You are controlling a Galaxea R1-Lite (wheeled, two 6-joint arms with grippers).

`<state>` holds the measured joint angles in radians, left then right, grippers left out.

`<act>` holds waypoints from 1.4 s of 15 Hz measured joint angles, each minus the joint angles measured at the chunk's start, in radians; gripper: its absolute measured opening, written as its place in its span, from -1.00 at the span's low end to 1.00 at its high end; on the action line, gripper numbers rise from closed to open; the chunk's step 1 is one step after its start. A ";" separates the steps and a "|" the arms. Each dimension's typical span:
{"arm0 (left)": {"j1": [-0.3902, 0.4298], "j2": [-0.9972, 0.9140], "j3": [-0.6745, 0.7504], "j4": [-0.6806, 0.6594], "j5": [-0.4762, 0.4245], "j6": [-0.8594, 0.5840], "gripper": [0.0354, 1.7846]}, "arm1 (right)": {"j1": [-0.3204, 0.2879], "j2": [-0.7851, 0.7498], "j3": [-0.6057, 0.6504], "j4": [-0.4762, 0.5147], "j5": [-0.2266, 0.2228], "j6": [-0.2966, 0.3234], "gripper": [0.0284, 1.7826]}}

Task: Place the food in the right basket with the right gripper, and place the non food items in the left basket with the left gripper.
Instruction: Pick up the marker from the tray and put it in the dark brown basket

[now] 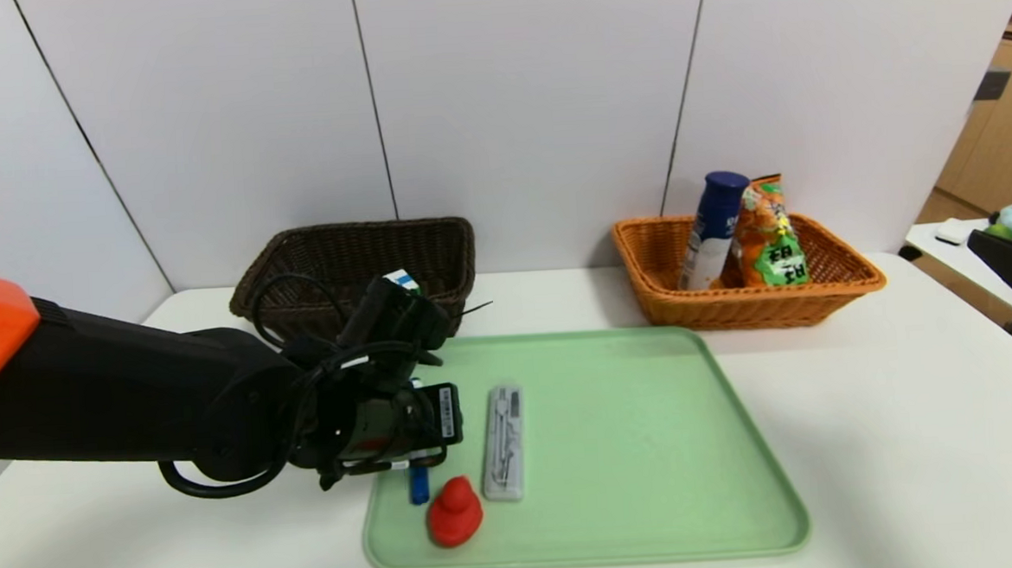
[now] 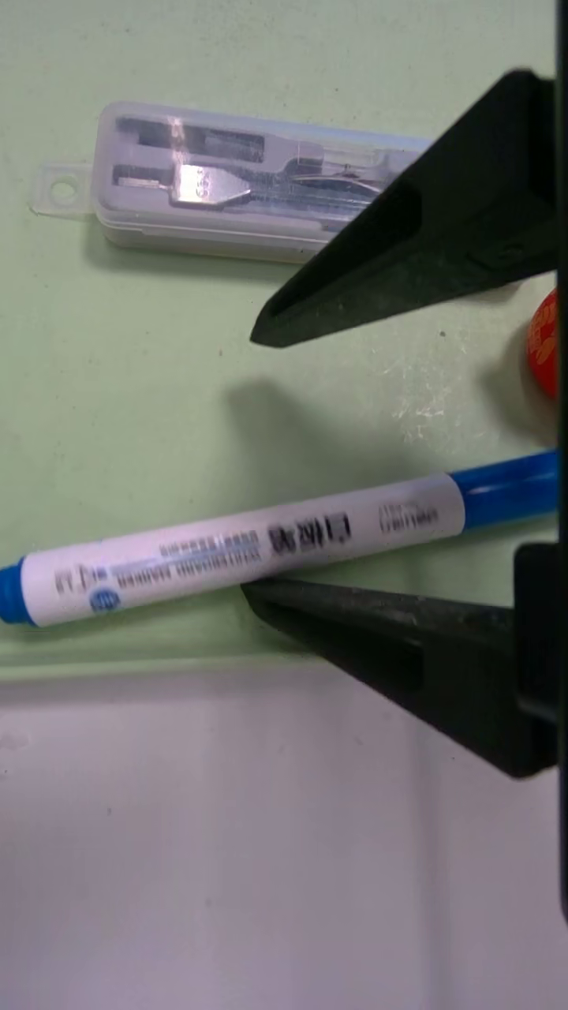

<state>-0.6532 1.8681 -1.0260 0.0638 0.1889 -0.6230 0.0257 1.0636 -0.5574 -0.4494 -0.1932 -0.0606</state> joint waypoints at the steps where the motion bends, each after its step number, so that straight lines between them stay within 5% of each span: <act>1: 0.000 -0.003 0.002 0.003 -0.001 0.000 -0.04 | 0.000 0.001 -0.001 -0.001 0.000 0.000 0.90; 3: 0.000 -0.013 0.003 0.012 -0.004 0.003 -0.36 | 0.000 0.004 -0.007 -0.001 0.000 0.001 0.90; 4: 0.000 -0.017 0.003 0.022 -0.004 0.003 -0.84 | 0.000 0.005 -0.009 0.000 0.000 0.001 0.90; 11: 0.000 -0.043 0.001 0.045 0.009 0.010 -0.84 | 0.000 0.005 -0.006 -0.002 -0.001 0.003 0.90; 17: 0.012 -0.159 -0.146 0.030 0.111 0.275 -0.84 | 0.000 0.000 0.005 -0.002 -0.001 0.004 0.90; 21: 0.147 -0.227 -0.198 -0.197 0.115 0.460 -0.84 | 0.003 0.001 0.012 -0.002 0.000 0.004 0.90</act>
<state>-0.5064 1.6413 -1.2238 -0.1332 0.3040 -0.1630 0.0283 1.0647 -0.5453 -0.4511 -0.1932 -0.0562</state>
